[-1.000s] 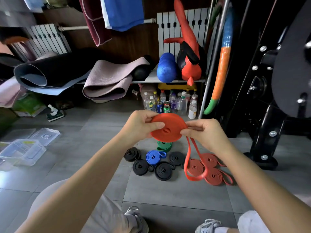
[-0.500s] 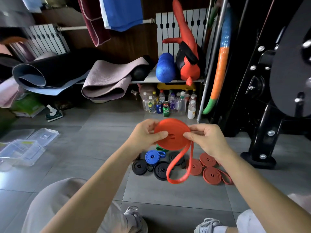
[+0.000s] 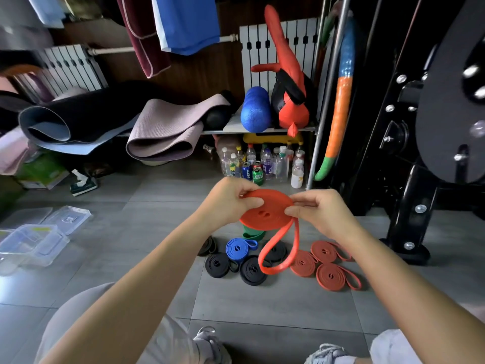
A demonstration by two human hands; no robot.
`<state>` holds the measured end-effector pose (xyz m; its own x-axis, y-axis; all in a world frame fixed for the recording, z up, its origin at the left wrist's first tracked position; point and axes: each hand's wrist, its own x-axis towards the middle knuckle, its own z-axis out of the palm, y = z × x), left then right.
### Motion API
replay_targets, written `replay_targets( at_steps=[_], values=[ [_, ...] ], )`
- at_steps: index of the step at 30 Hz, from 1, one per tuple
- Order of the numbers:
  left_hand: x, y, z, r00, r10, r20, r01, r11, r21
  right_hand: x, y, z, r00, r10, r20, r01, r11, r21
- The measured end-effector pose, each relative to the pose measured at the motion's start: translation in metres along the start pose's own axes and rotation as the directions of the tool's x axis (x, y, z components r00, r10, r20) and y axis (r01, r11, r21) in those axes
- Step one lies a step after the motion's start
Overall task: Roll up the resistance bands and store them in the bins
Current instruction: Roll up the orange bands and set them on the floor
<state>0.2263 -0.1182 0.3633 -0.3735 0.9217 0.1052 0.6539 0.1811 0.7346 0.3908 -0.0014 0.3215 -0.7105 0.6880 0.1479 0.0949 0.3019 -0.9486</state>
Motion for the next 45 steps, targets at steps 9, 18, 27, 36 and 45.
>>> replay_targets(
  at_steps=[9,18,27,36,45],
  values=[
    [-0.012,-0.011,0.002,0.97,-0.208,0.124,0.242,0.826,-0.51,-0.001,0.01,-0.002,0.997,0.038,-0.061,-0.03,0.992,0.125],
    [0.007,-0.001,0.006,0.992,0.07,0.101,-0.104,0.918,0.382,0.008,-0.005,0.005,0.995,-0.086,0.042,0.095,0.939,-0.331],
    [0.004,-0.008,0.006,0.997,-0.075,-0.002,0.071,0.952,-0.296,0.004,-0.004,-0.006,0.993,-0.098,-0.072,0.093,0.993,-0.076],
    [0.0,-0.016,0.015,0.978,-0.207,0.025,0.161,0.672,-0.723,0.002,0.006,-0.005,0.962,-0.049,-0.268,0.094,0.983,0.158],
    [-0.002,-0.02,0.036,0.953,-0.286,0.101,0.206,0.369,-0.906,-0.002,0.014,0.014,0.916,-0.201,-0.347,0.137,0.97,-0.202]
  ],
)
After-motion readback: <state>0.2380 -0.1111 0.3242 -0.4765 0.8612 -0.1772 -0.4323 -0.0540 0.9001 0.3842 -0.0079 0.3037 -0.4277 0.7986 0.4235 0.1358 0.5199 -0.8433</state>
